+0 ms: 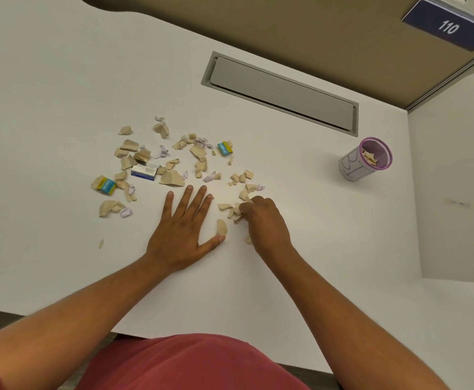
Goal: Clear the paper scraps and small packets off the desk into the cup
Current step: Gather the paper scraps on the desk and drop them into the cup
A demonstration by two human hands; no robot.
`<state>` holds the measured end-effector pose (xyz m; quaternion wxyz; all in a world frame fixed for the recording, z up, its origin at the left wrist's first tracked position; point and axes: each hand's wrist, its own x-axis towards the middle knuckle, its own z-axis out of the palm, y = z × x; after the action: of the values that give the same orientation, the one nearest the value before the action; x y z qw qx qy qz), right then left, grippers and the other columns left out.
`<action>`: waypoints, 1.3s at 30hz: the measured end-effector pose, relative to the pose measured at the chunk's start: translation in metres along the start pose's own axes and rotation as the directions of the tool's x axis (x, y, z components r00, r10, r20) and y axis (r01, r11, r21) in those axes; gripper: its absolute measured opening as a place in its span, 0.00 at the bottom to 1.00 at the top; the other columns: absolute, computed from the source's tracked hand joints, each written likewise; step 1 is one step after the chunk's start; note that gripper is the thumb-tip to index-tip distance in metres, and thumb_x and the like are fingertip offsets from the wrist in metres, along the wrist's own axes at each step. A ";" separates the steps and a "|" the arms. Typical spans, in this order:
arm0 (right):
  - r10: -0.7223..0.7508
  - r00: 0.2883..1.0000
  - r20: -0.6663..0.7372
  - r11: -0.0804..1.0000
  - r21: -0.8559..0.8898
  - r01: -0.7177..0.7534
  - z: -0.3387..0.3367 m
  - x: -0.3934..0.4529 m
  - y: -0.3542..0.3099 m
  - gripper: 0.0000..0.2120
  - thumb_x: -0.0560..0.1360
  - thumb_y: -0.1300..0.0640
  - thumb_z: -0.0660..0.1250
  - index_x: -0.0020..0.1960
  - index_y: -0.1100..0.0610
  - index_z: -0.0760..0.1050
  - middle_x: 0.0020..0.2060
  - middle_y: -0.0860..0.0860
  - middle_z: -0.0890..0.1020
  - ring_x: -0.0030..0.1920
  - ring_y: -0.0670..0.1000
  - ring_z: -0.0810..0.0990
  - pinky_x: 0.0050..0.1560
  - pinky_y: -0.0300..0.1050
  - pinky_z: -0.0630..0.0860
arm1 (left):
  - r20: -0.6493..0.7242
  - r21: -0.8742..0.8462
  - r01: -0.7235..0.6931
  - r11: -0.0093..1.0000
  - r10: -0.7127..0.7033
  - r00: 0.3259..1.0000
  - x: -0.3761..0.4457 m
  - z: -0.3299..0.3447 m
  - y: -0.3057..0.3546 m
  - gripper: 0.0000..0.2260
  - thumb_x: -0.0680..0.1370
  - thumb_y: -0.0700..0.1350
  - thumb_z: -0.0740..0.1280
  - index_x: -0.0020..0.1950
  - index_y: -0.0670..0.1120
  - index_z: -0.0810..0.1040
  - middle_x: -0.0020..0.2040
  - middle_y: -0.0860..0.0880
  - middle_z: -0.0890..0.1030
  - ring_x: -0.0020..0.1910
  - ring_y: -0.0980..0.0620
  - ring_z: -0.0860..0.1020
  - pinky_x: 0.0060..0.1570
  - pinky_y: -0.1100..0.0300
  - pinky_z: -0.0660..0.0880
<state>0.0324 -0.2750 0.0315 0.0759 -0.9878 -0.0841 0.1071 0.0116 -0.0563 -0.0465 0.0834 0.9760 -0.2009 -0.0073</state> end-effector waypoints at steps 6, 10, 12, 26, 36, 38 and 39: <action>0.075 0.996 -0.049 0.936 0.347 -0.054 0.000 0.006 0.014 0.18 0.72 0.70 0.66 0.56 0.56 0.85 0.49 0.55 0.85 0.50 0.56 0.82 0.49 0.52 0.81 | 0.001 -0.021 0.002 1.000 -0.002 1.000 -0.001 0.000 0.001 0.45 0.81 0.76 0.47 0.88 0.46 0.49 0.88 0.46 0.46 0.87 0.43 0.45 0.82 0.32 0.49; 0.427 0.904 -0.034 0.579 0.778 -0.244 -0.011 0.000 0.031 0.08 0.75 0.61 0.72 0.52 0.53 0.87 0.46 0.48 0.89 0.44 0.42 0.87 0.47 0.40 0.83 | -0.047 -0.131 0.041 0.991 -0.047 0.998 0.006 -0.010 0.013 0.45 0.81 0.74 0.49 0.88 0.45 0.45 0.88 0.45 0.44 0.87 0.42 0.43 0.82 0.31 0.45; 0.541 0.837 0.080 0.359 0.878 -0.316 -0.019 -0.003 0.048 0.09 0.73 0.57 0.77 0.53 0.53 0.87 0.45 0.47 0.89 0.44 0.47 0.88 0.53 0.48 0.84 | -0.119 -0.137 -0.042 0.990 0.026 0.993 0.015 -0.016 0.032 0.44 0.82 0.72 0.52 0.87 0.44 0.47 0.88 0.43 0.46 0.87 0.41 0.45 0.82 0.30 0.45; 0.746 0.654 -0.124 0.306 0.937 -0.171 -0.102 -0.049 0.173 0.09 0.75 0.60 0.75 0.52 0.50 0.87 0.39 0.44 0.89 0.39 0.47 0.88 0.40 0.39 0.83 | 0.067 -0.121 -0.460 0.880 0.470 0.880 0.101 0.022 0.197 0.37 0.84 0.63 0.55 0.86 0.41 0.57 0.87 0.40 0.53 0.87 0.41 0.49 0.83 0.38 0.55; 0.713 0.650 -0.264 0.472 0.866 -0.166 -0.133 -0.005 0.237 0.07 0.74 0.58 0.76 0.52 0.53 0.87 0.39 0.50 0.88 0.34 0.45 0.83 0.38 0.40 0.82 | 0.046 -0.140 -0.442 0.886 0.452 0.891 0.104 0.038 0.200 0.35 0.85 0.69 0.51 0.87 0.52 0.54 0.88 0.49 0.50 0.88 0.46 0.46 0.85 0.41 0.51; 0.676 0.662 -0.323 0.567 0.802 -0.188 -0.139 0.015 0.249 0.07 0.74 0.57 0.76 0.53 0.54 0.87 0.44 0.49 0.89 0.38 0.43 0.84 0.43 0.39 0.83 | 0.050 -0.147 -0.436 0.888 0.447 0.893 0.103 0.037 0.200 0.35 0.85 0.68 0.51 0.87 0.52 0.54 0.88 0.49 0.50 0.88 0.46 0.46 0.84 0.41 0.51; 0.649 0.675 -0.350 0.621 0.756 -0.205 -0.141 0.025 0.254 0.08 0.75 0.57 0.75 0.53 0.54 0.87 0.46 0.49 0.89 0.41 0.43 0.85 0.47 0.39 0.84 | 0.050 -0.150 -0.435 0.888 0.446 0.894 0.103 0.037 0.200 0.34 0.85 0.68 0.51 0.87 0.52 0.54 0.88 0.49 0.50 0.88 0.46 0.46 0.84 0.41 0.50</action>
<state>0.1265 -0.5366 0.1197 0.4131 -0.8616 0.2406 -0.1703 0.0260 -0.2837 -0.0475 0.1403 0.8959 -0.4195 -0.0422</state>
